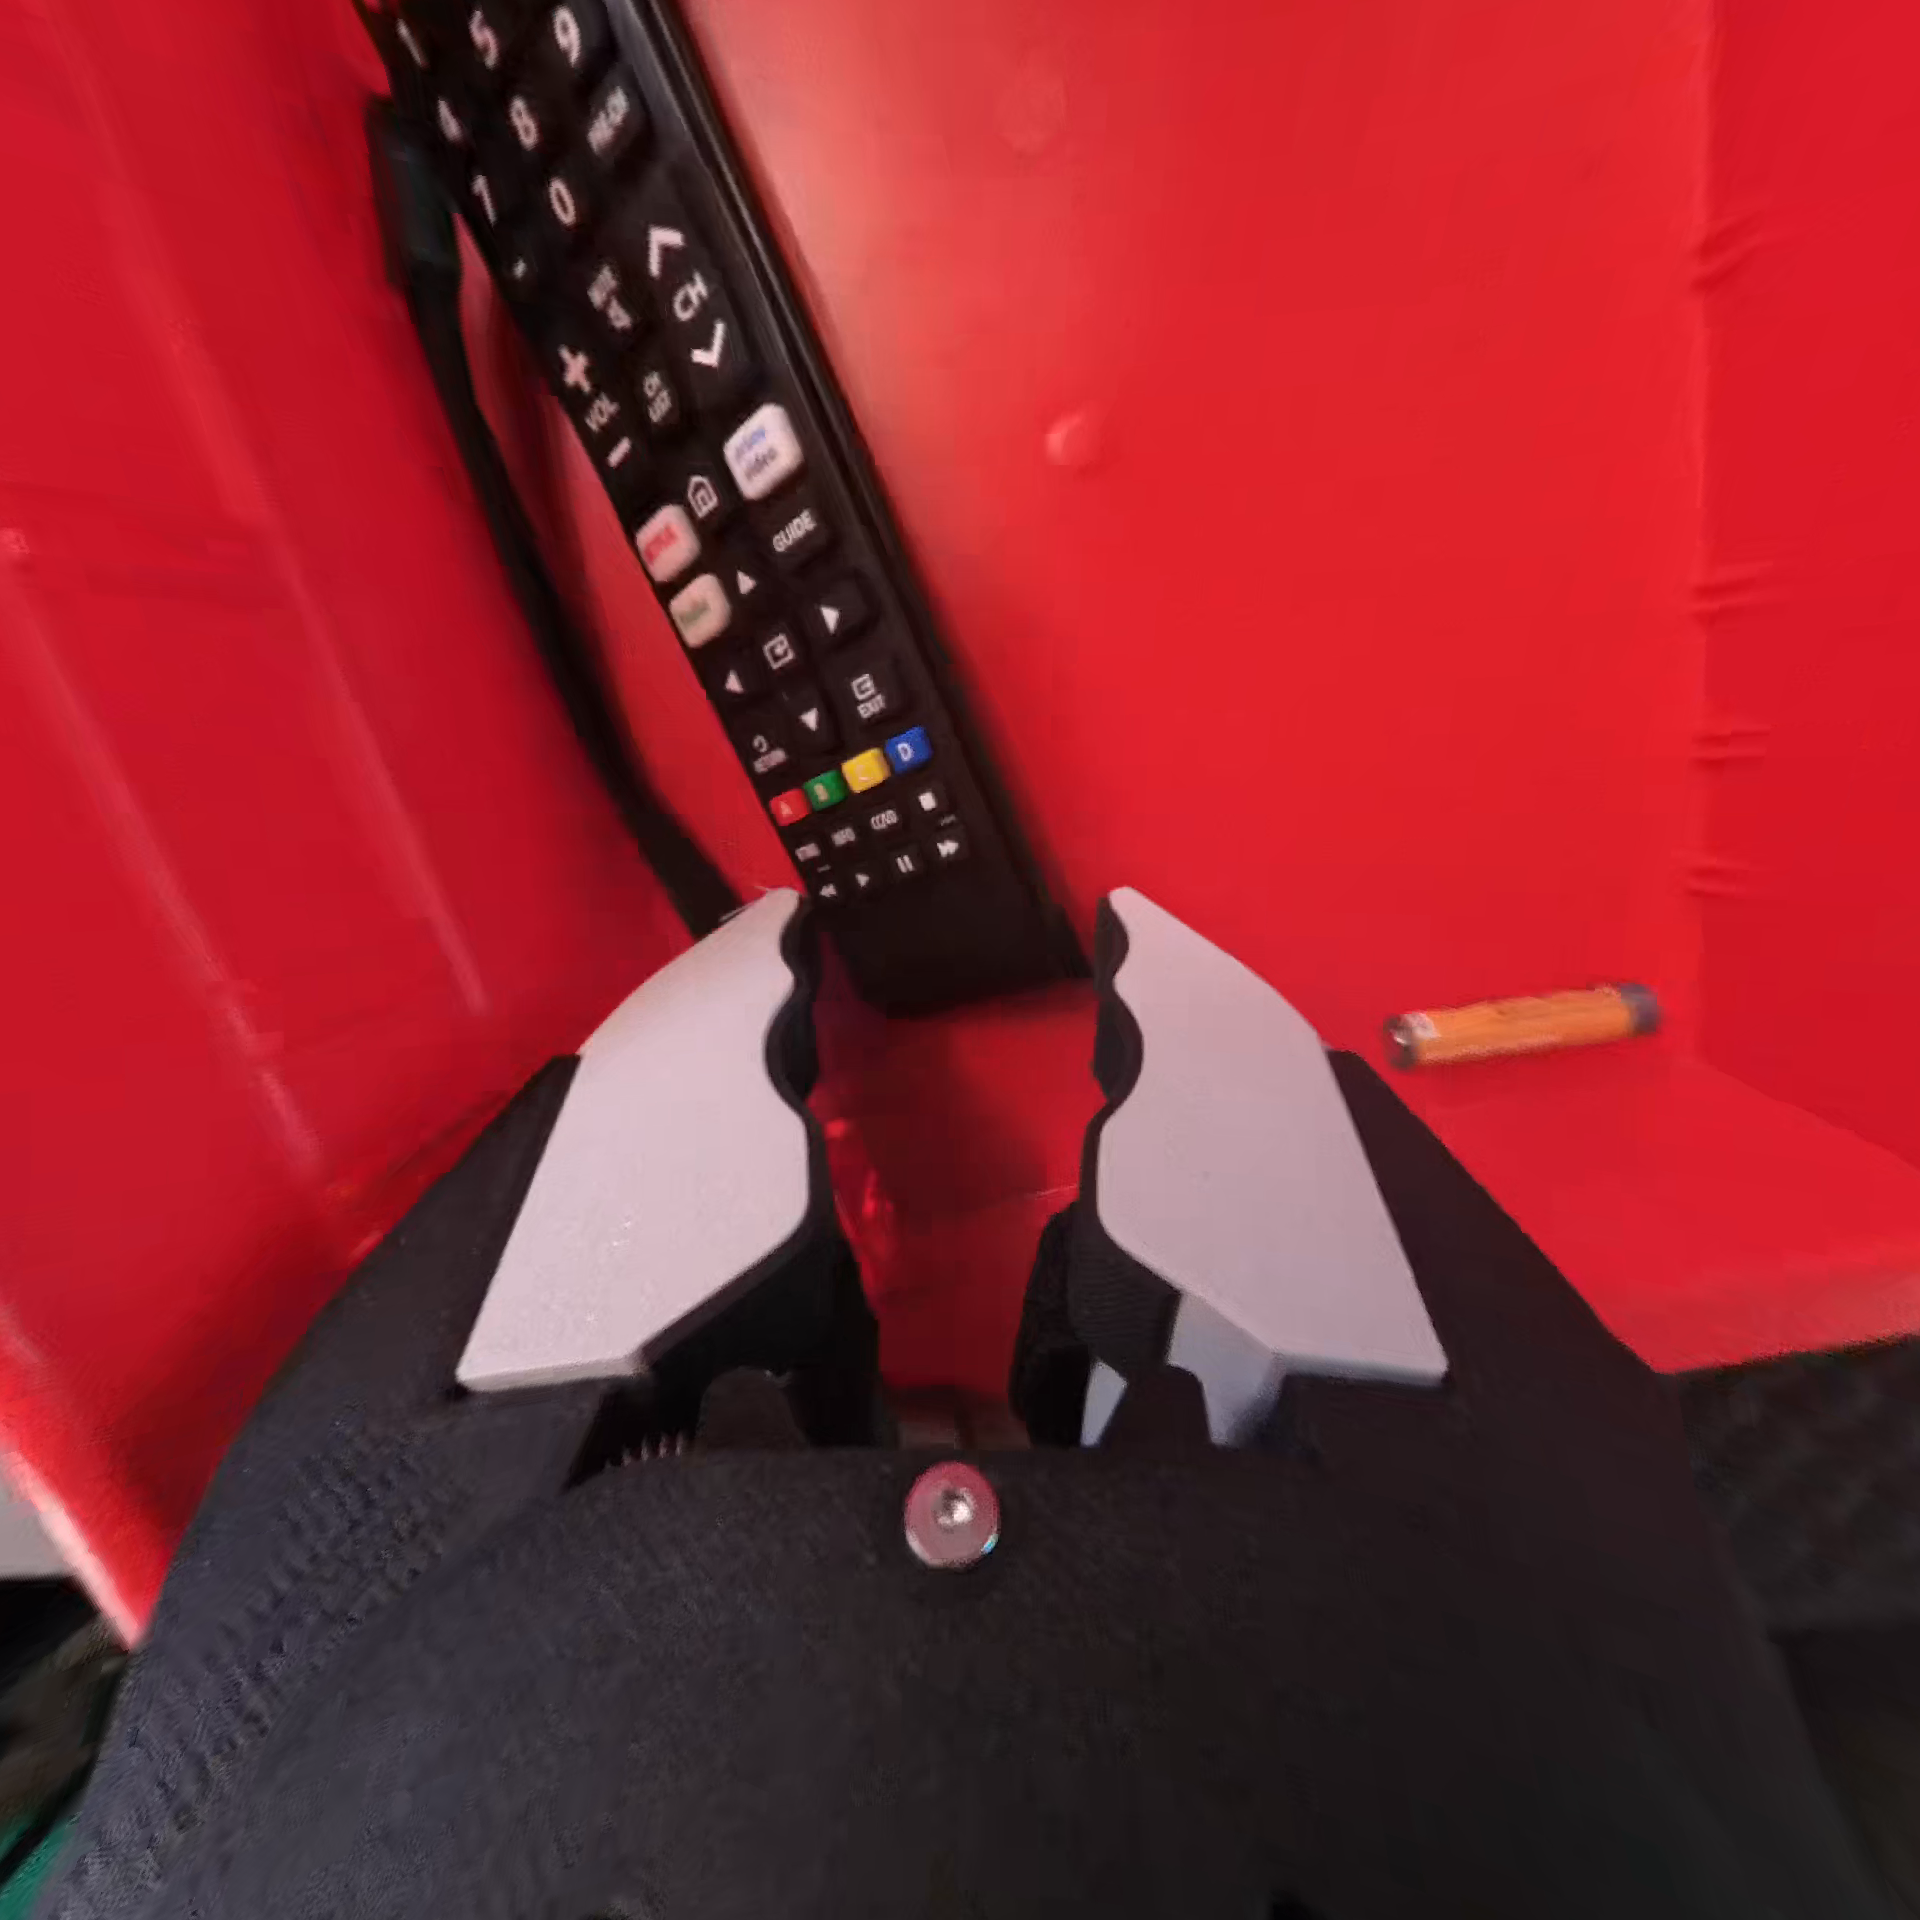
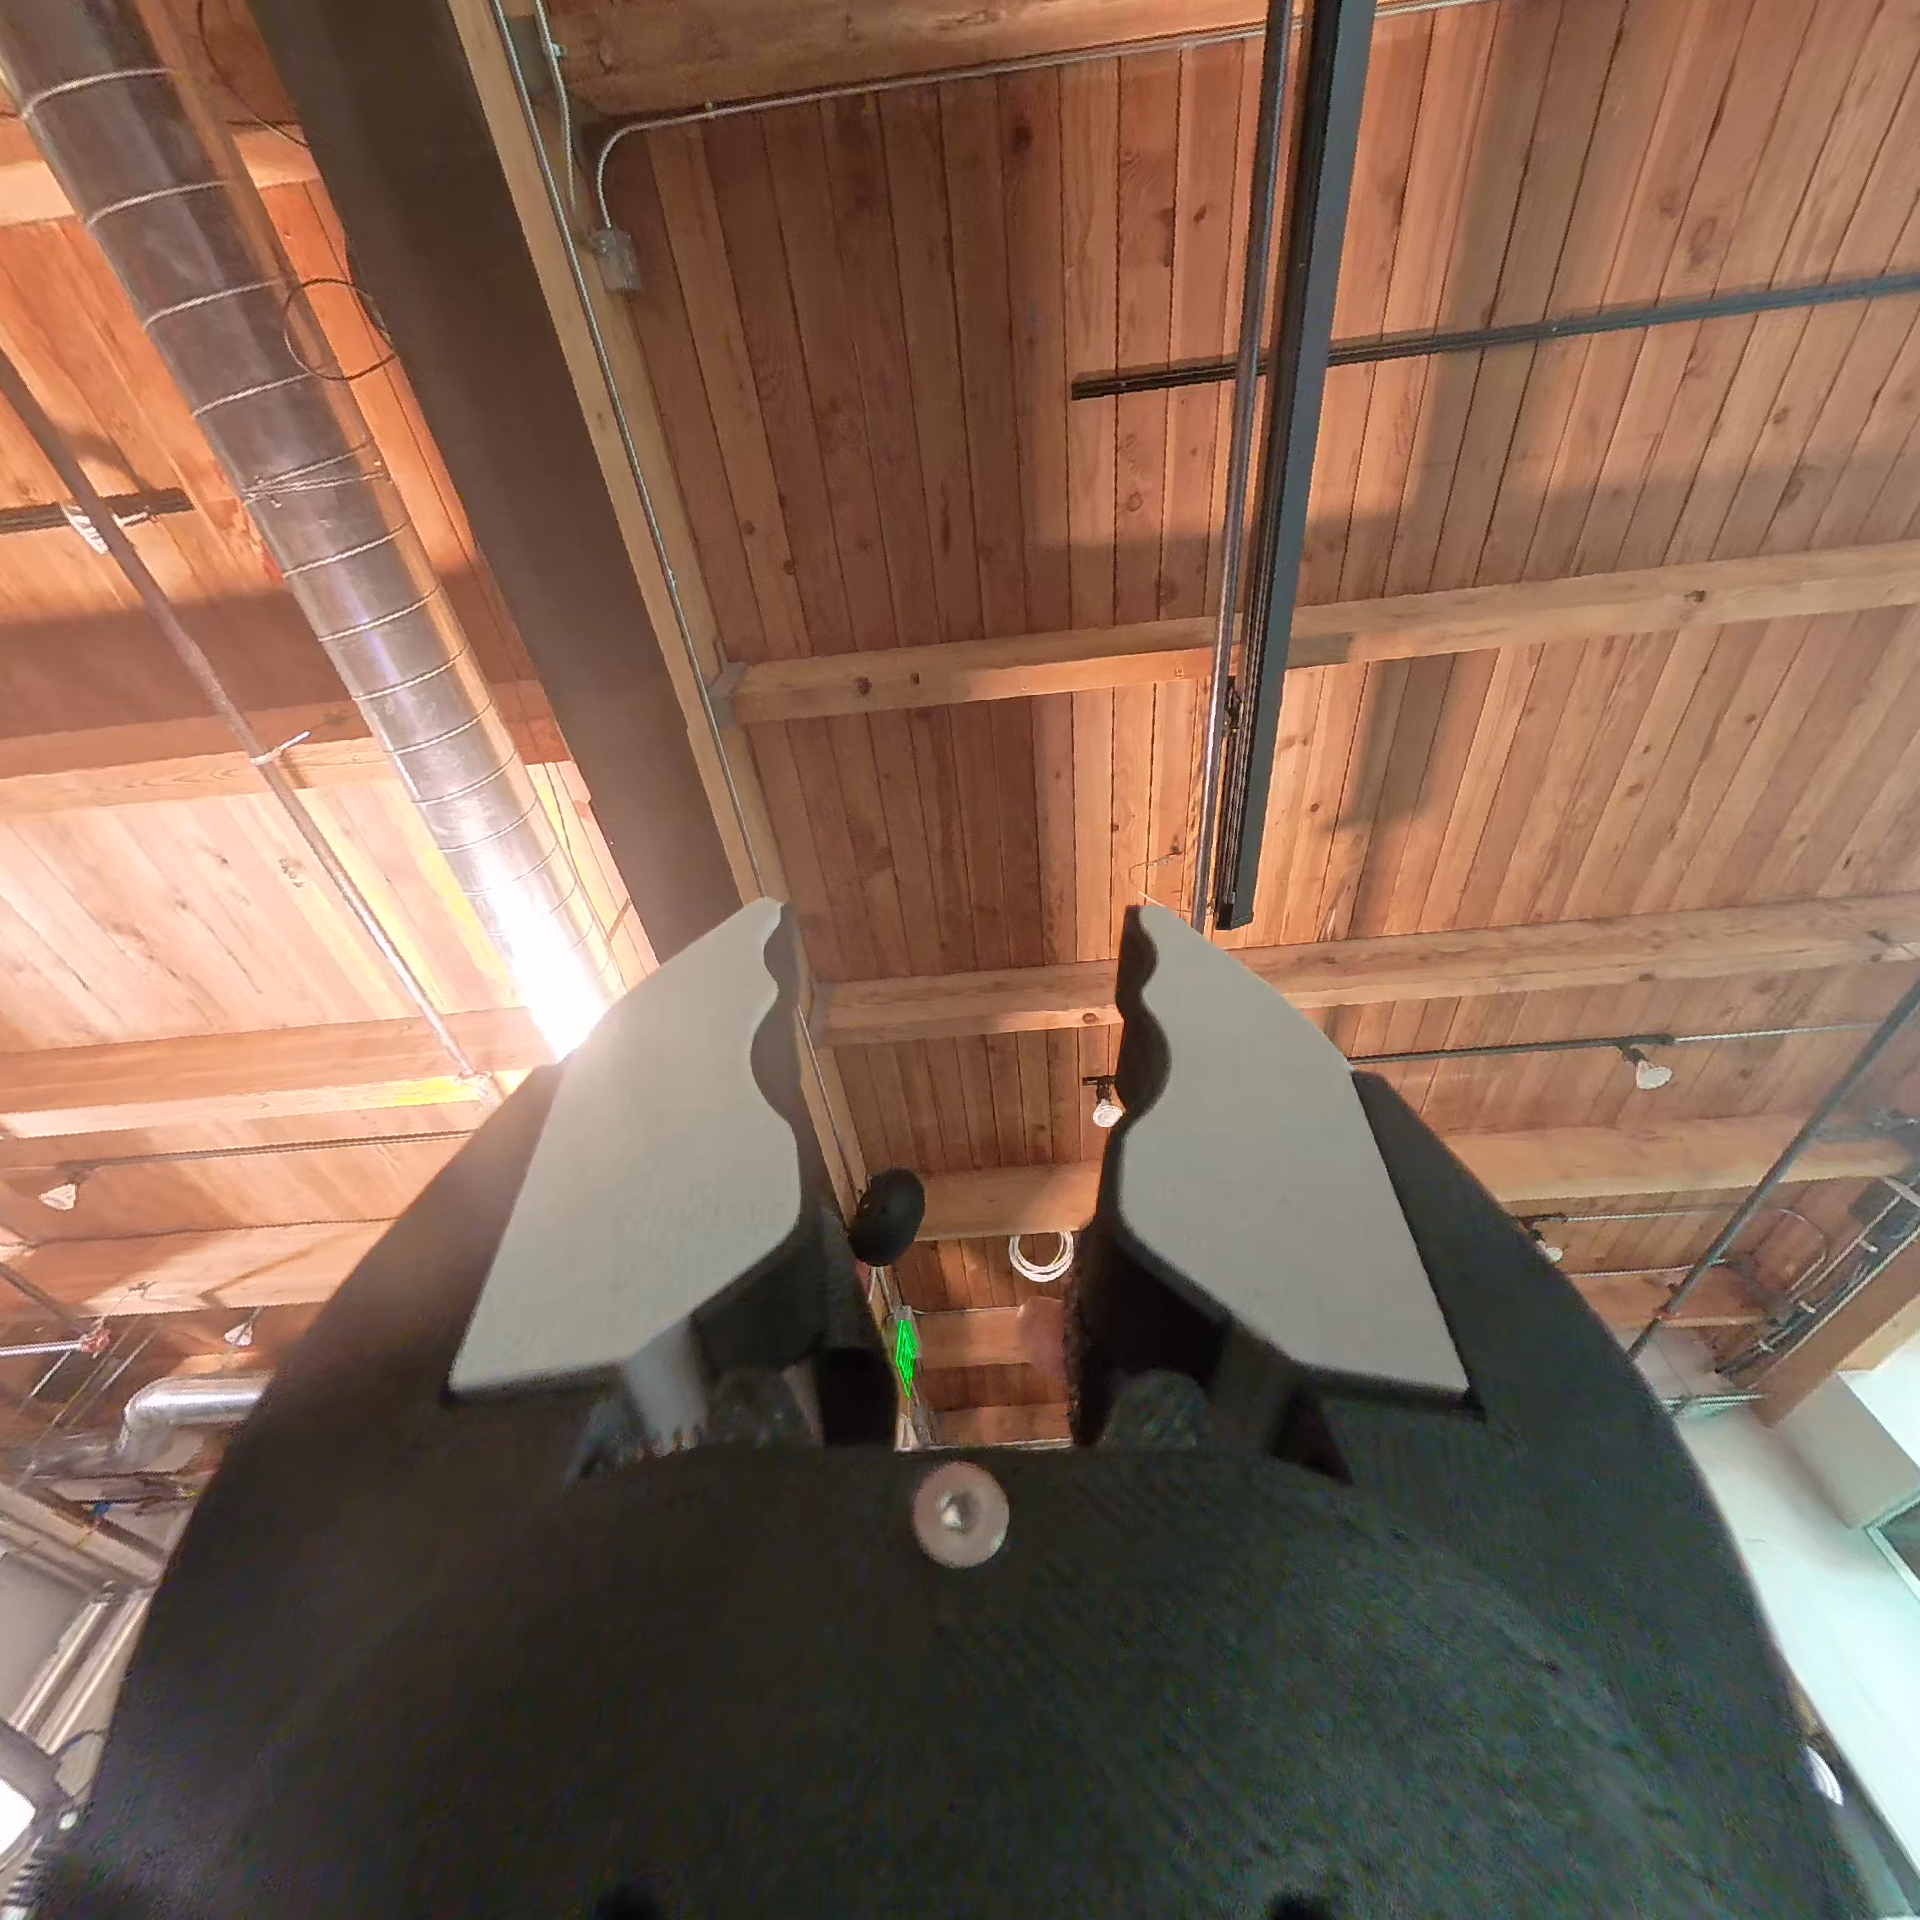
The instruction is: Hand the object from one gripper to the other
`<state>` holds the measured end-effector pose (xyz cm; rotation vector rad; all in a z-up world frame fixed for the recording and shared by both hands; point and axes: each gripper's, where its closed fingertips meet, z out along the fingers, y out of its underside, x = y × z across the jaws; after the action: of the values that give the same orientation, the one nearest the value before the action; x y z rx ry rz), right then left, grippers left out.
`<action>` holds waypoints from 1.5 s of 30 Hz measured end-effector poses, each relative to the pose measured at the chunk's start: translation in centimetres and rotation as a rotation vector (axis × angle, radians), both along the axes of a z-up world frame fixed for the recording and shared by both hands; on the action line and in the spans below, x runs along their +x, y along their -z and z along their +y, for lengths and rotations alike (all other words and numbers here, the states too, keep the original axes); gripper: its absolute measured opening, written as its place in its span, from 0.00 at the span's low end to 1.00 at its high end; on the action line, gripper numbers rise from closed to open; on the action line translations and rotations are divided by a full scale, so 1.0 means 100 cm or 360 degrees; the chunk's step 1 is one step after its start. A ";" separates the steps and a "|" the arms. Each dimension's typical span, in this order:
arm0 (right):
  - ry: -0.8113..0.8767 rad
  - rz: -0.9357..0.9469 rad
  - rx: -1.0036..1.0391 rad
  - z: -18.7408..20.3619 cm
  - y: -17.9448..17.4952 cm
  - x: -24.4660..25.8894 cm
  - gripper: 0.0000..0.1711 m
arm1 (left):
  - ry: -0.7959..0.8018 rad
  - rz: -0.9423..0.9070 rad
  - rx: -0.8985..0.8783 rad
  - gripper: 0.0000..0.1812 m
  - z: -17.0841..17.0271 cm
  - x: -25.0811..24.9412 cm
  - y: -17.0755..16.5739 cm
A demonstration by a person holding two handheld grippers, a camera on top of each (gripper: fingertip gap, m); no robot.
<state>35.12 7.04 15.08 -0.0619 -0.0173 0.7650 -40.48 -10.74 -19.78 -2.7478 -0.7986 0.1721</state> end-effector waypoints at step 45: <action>-0.0634 -0.0635 -0.0139 -0.003 0.018 -0.128 0.29 | 0.0869 0.1211 0.2203 0.29 0.101 0.192 -0.260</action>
<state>22.34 6.71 13.32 -0.3002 -0.3849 1.1410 -21.30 -0.60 6.19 -1.2943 0.1184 0.3407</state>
